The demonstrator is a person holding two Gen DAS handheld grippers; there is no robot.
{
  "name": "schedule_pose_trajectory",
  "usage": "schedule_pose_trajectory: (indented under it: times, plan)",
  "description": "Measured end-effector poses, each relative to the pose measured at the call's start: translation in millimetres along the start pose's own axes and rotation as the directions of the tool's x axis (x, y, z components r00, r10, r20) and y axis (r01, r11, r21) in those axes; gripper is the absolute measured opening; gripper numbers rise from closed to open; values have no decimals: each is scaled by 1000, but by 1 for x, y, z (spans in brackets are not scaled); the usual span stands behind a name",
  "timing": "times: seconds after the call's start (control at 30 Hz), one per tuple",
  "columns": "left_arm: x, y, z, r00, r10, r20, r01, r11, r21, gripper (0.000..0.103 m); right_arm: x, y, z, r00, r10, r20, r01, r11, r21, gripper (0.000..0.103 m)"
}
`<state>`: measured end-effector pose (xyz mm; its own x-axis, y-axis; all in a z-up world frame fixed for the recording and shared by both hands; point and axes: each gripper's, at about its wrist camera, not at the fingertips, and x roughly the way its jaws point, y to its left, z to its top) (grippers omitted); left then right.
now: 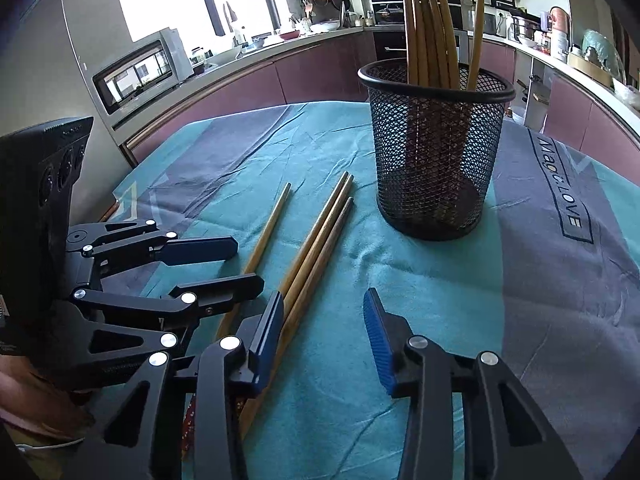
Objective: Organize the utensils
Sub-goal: 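Move both open tools back over the remaining chopsticks on the cloth, then close the left tool on a chopstick while the right tool grasps another chopstick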
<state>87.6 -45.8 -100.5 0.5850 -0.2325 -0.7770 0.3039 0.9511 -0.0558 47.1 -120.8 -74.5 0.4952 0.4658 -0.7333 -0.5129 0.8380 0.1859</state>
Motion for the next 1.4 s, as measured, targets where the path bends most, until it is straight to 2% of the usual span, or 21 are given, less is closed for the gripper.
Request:
schedule_pose_trajectory:
  times: [0.8, 0.9, 1.07, 1.4]
  plan:
    - [-1, 9, -3, 1000, -19, 3, 19, 1000, -6, 35, 4, 3, 2, 999, -40, -31, 39, 999, -37, 31]
    - [0, 10, -1, 1000, -23, 1, 23, 1000, 0, 33, 9, 6, 5, 998, -60, -30, 59, 997, -45, 25]
    - [2, 12, 2, 1000, -22, -1, 22, 1000, 2, 23, 14, 8, 9, 997, -71, -28, 69, 996, -53, 15]
    - [3, 16, 5, 1000, -23, -1, 23, 1000, -10, 21, 18, 5, 14, 997, -71, -28, 70, 997, -32, 14]
